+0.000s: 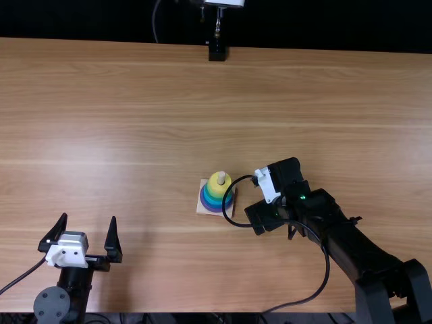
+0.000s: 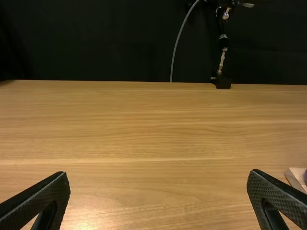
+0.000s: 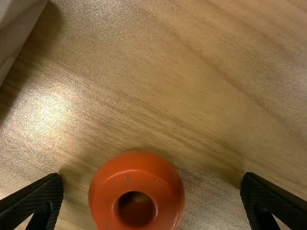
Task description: Build the Hanoi tower: stack the rings onto the peg from bottom to top in this color order: purple, dark blue, light blue, dark green, light green, yellow, orange.
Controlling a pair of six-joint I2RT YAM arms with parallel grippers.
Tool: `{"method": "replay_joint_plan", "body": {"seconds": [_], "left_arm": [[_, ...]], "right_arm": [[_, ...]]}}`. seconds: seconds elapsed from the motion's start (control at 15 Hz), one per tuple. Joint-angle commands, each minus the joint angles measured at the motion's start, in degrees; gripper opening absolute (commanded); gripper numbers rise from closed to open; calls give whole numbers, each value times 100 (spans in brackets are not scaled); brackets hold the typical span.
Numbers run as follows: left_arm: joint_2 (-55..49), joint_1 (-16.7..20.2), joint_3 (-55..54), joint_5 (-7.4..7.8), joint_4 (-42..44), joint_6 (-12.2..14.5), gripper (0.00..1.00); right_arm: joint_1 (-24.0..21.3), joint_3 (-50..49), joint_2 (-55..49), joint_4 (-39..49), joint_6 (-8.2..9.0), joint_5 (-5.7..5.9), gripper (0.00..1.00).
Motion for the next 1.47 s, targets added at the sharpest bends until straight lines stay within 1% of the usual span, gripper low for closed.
{"method": "replay_joint_plan", "body": {"seconds": [0.0,0.07,0.13,0.2,0.27,0.33,0.47,0.6,0.67,0.73,0.8,1.0,1.4], "left_arm": [[-56,61,-78,13,-244,51,100],[-56,61,-78,13,-244,51,100],[-56,61,-78,13,-244,51,100],[-56,61,-78,13,-244,51,100],[-56,61,-78,13,-244,51,100],[-56,61,-78,13,-244,51,100],[-56,61,-78,13,-244,51,100],[-56,61,-78,13,-244,51,100],[-56,61,-78,13,-244,51,100],[-56,61,-78,13,-244,51,100],[-56,61,-78,13,-244,51,100],[-56,61,-78,13,-244,51,100],[-56,61,-78,13,-244,51,100]], "right_arm": [[73,33,87,-38,-55,49,51],[90,24,78,-38,-66,60,26],[90,24,78,-38,-150,49,6],[90,33,78,-38,-372,49,0],[90,59,70,-28,-551,39,0],[81,77,70,-28,-572,39,0],[38,130,61,25,-519,39,0],[29,508,52,-112,-477,49,0],[29,666,52,-439,-309,60,0],[29,982,43,-903,-55,60,0],[29,1290,43,-1409,71,60,0],[38,2098,35,-2474,103,49,0],[99,3531,35,-3740,103,49,0]]}}
